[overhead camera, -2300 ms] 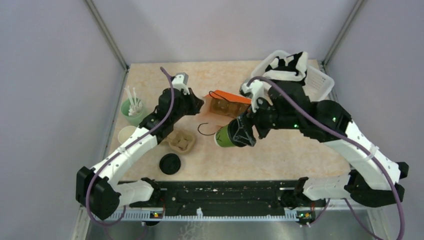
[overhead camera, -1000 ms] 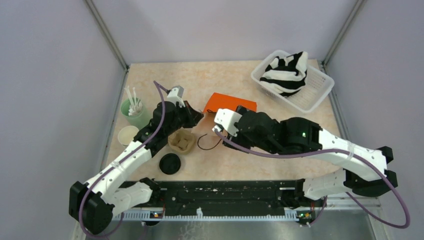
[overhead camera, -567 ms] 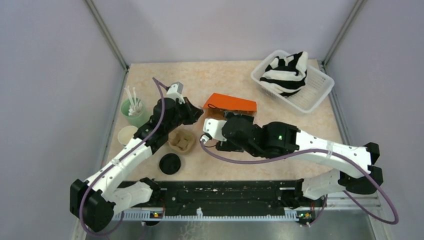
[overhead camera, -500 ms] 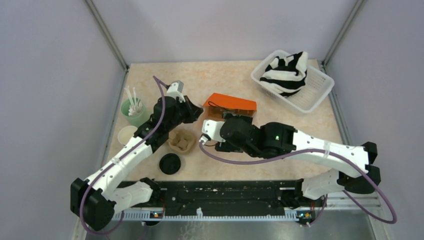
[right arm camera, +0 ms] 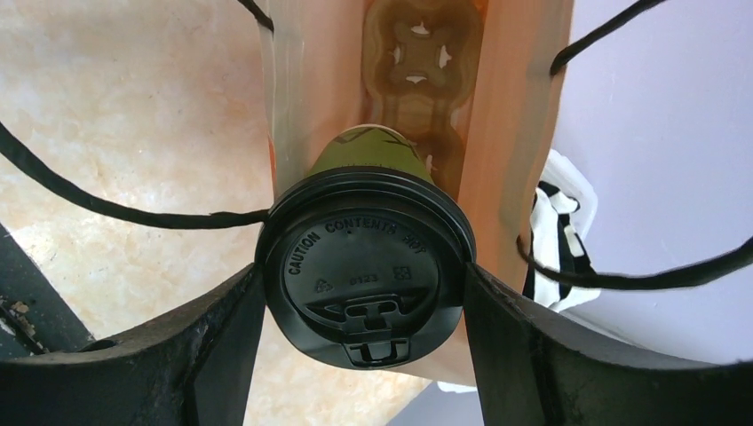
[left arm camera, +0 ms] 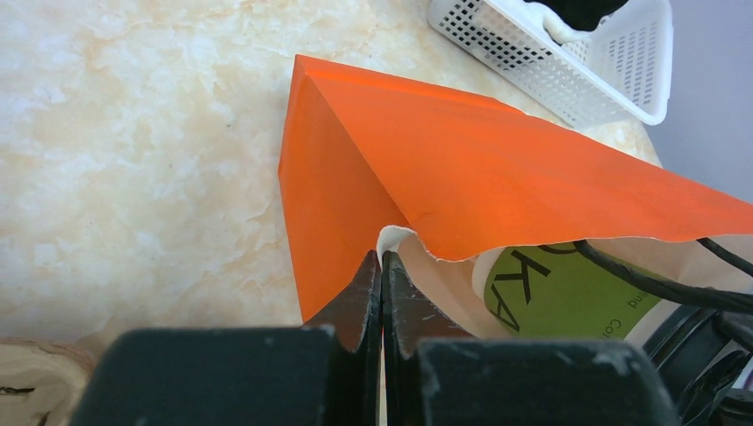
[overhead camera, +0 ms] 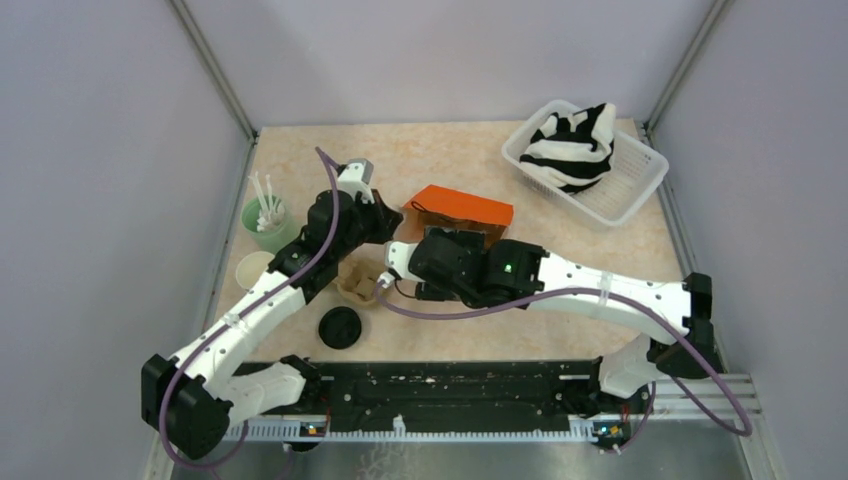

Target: Pack the takeout coffee

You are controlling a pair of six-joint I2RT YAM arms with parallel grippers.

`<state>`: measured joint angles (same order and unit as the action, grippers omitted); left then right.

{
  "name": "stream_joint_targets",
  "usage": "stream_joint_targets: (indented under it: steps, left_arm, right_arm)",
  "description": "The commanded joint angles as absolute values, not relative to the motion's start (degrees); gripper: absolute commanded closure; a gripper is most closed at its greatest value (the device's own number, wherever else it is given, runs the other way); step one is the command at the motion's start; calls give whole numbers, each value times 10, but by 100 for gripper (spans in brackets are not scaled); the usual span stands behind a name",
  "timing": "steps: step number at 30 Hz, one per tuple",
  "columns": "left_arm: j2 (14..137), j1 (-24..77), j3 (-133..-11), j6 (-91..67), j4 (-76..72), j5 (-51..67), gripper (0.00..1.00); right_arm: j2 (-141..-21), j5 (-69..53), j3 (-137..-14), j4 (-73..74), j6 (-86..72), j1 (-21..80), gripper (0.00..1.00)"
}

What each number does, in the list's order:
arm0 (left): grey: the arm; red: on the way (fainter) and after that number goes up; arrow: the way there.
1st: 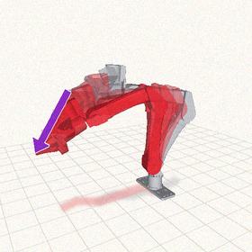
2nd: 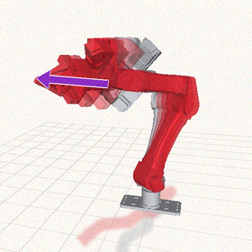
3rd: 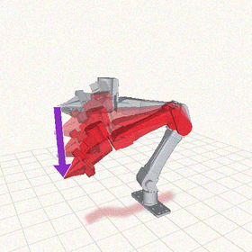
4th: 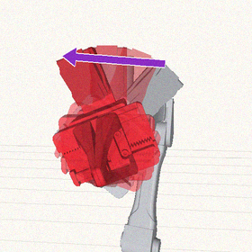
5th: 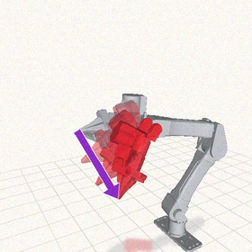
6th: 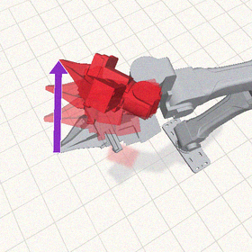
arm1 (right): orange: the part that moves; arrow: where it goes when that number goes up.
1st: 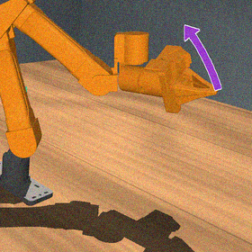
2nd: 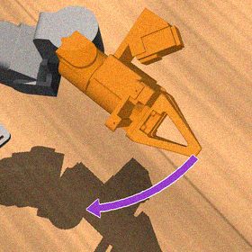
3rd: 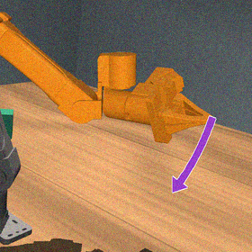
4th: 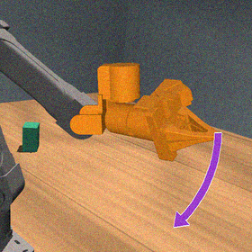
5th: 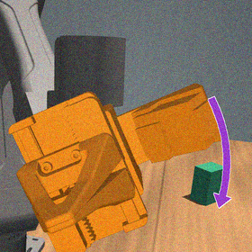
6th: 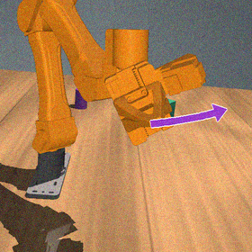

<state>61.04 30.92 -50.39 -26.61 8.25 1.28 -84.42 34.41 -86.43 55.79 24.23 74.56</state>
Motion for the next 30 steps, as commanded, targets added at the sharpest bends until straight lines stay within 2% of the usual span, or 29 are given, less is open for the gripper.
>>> stream_joint_targets:
  steps: [1, 6, 10, 15, 30]
  left_arm:
    - [601, 314, -521, -231, 67, 5, 100]
    - [594, 314, -516, -246, 52, 12, 100]
    - [593, 314, -508, -251, 43, 21, 100]
    - [594, 314, -504, -244, 38, 19, 100]
    - [597, 314, -503, -251, 36, 12, 100]
  right_arm:
    - [-880, 346, -930, 585, 243, 734, 69]
    - [-911, 337, -953, 607, 227, 702, 69]
    - [-905, 298, -955, 614, 216, 697, 69]
    - [-896, 305, -951, 634, 227, 689, 69]
    - [-925, 308, -912, 537, 303, 650, 69]
